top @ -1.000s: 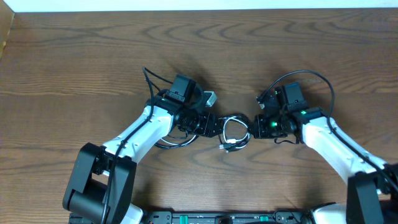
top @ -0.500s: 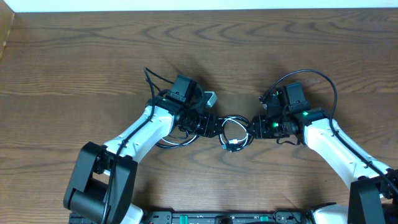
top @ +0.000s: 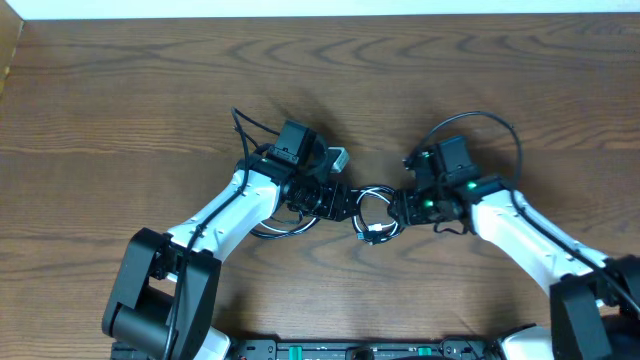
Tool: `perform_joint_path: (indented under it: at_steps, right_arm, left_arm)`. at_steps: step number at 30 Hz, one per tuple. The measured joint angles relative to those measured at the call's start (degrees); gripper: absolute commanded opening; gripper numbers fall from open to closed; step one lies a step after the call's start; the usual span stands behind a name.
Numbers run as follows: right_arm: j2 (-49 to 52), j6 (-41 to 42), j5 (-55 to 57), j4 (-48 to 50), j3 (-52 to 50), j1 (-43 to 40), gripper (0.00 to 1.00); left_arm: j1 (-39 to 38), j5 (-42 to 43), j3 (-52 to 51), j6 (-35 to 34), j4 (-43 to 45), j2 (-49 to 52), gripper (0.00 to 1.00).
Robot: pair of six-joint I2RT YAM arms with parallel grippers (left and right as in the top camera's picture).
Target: Untangle cables
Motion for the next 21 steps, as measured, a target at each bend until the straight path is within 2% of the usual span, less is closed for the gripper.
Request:
perform_joint_path:
  at_steps: [8,13,19,21]
  right_arm:
    - [3.56,0.68,7.39,3.02,0.0,4.79,0.55]
    - [5.62,1.7,11.28,5.05,0.09,6.97,0.38]
    - [7.34,6.05,14.84,6.05,1.16,7.96,0.01]
    - [7.56,7.72,14.97,5.99,1.4,7.96,0.01]
  left_arm:
    - [0.98,-2.16,0.0,0.02,-1.95,0.0,0.56]
    - [3.17,-2.47,0.0,0.0,-3.08,0.0,0.56]
    - [3.67,-2.58,0.0,0.0,-3.78,0.0,0.56]
    - [3.67,-2.58,0.0,0.0,-3.89,0.0,0.56]
